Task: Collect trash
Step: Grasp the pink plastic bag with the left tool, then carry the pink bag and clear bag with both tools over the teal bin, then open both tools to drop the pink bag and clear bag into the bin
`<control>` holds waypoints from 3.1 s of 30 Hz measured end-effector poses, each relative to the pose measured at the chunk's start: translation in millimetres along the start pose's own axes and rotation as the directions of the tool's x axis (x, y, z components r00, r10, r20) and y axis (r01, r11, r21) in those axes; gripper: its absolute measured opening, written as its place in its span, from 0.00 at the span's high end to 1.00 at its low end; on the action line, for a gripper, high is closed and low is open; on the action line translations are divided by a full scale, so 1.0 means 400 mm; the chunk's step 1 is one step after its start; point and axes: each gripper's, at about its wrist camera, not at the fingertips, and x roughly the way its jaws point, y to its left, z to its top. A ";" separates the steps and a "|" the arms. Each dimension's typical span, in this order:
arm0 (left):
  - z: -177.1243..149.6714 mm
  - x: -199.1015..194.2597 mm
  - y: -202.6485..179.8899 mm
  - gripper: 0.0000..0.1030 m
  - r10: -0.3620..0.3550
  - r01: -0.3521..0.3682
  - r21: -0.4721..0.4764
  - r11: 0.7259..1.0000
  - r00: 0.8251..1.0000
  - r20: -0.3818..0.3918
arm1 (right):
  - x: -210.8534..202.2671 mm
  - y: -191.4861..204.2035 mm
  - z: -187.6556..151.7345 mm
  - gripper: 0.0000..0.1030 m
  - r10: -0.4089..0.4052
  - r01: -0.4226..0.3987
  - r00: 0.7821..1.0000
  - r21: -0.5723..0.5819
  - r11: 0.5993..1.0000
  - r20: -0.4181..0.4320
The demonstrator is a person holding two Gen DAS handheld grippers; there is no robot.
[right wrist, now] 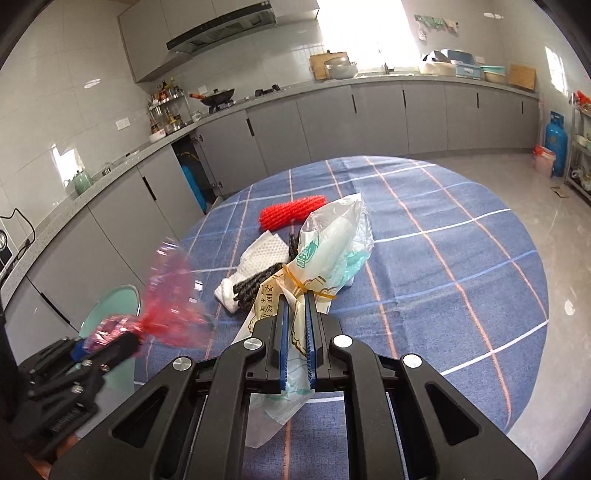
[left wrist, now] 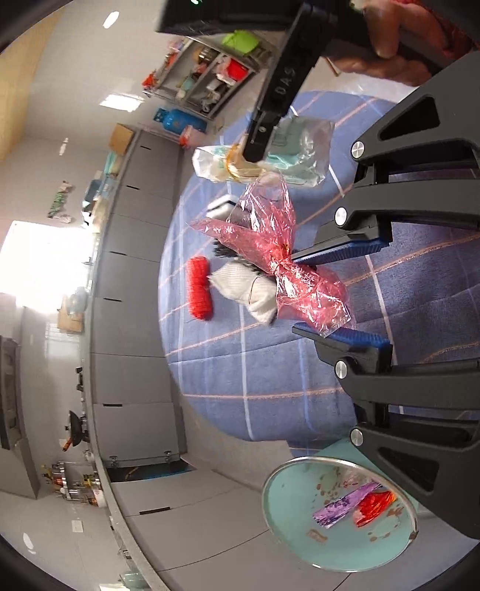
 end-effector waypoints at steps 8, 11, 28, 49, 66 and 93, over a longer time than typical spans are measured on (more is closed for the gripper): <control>0.032 -0.096 0.099 0.68 0.151 -0.137 -0.129 0.982 0.983 0.105 | -0.021 0.044 0.025 0.91 0.031 -0.028 0.998 -0.046 0.999 0.052; 0.030 -0.119 0.147 0.68 0.256 -0.236 -0.176 0.956 0.961 0.100 | -0.012 0.093 0.030 0.91 0.066 -0.061 0.997 -0.082 0.995 0.051; -0.033 -0.222 0.351 0.68 0.514 -0.475 -0.350 0.807 0.858 0.021 | 0.061 0.405 0.016 0.91 0.269 -0.264 0.963 -0.280 0.923 -0.020; -0.095 -0.196 0.522 0.68 0.556 -0.528 -0.480 0.701 0.826 -0.097 | 0.224 0.644 -0.053 0.91 0.324 -0.369 0.929 -0.426 0.826 -0.176; -0.095 -0.097 0.587 0.68 0.528 -0.538 -0.481 0.692 0.832 -0.171 | 0.324 0.691 -0.089 0.91 0.310 -0.398 0.914 -0.423 0.814 -0.262; -0.148 -0.005 0.641 0.68 0.493 -0.560 -0.489 0.669 0.826 -0.272 | 0.405 0.725 -0.124 0.91 0.274 -0.418 0.894 -0.439 0.795 -0.355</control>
